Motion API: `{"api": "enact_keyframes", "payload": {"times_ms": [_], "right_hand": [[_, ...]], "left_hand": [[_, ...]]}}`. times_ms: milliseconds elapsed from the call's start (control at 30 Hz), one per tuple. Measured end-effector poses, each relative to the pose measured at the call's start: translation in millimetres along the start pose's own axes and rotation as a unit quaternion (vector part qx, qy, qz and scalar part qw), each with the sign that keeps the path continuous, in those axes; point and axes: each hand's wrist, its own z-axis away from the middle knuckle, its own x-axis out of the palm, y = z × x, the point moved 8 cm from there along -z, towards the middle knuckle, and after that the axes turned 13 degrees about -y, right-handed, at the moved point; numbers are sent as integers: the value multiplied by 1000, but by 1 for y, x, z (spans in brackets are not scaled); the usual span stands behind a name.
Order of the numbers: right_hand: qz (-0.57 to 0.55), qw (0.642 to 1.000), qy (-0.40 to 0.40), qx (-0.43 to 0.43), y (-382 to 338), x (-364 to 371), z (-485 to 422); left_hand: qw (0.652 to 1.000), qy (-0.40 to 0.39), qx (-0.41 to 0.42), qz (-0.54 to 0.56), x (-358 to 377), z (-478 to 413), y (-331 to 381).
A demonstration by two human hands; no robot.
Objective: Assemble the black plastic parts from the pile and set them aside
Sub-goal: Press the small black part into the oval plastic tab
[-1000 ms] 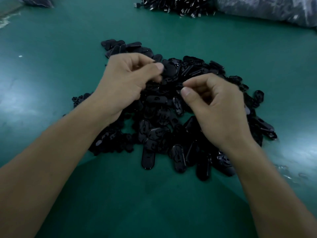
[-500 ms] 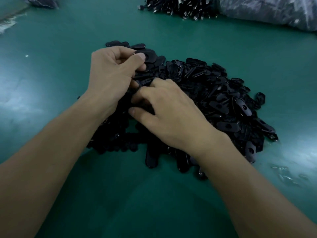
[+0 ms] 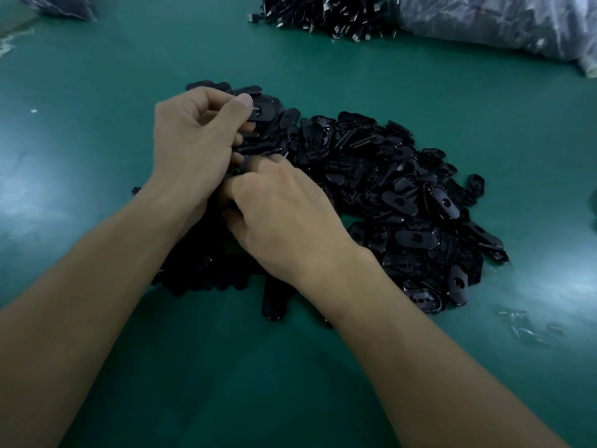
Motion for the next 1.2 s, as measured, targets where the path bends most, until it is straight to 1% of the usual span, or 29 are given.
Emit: {"api": "enact_keyframes", "payload": {"times_ms": [100, 333, 400, 467, 533, 633, 733, 833, 933, 1067, 1200], "right_hand": [[32, 999, 20, -14, -5, 0, 0], [-33, 999, 19, -8, 6, 0, -2], [-129, 991, 17, -12, 13, -3, 0], [-248, 968, 34, -13, 27, -8, 6], [-303, 951, 54, -15, 39, -12, 15], [-324, 944, 52, -22, 45, -7, 23], [-328, 942, 63, -33, 42, -2, 26], [-358, 928, 102, -26, 51, -3, 31], [-375, 917, 136, -1, 70, -8, 39], [-356, 919, 165, 38, 95, -15, 48], [-405, 891, 197, 54, 108, -15, 53]], "left_hand": [[1000, -2, 6, -14, 1, 0, 1], [998, -9, 30, -46, 4, 4, 8], [998, -6, 37, -48, 4, 5, 10], [998, -10, 39, -48, 5, 5, 10], [998, -21, 40, -48, 8, 5, 10], [996, -38, 53, -55, 13, 5, 10], [996, -37, 64, -58, 14, 5, 11], [996, -34, 63, -55, 13, 5, 10], [996, -40, 52, -53, 14, 6, 8], [994, -83, 37, -56, 25, 10, 6], [989, -124, 38, -69, 36, 15, 7]]}}
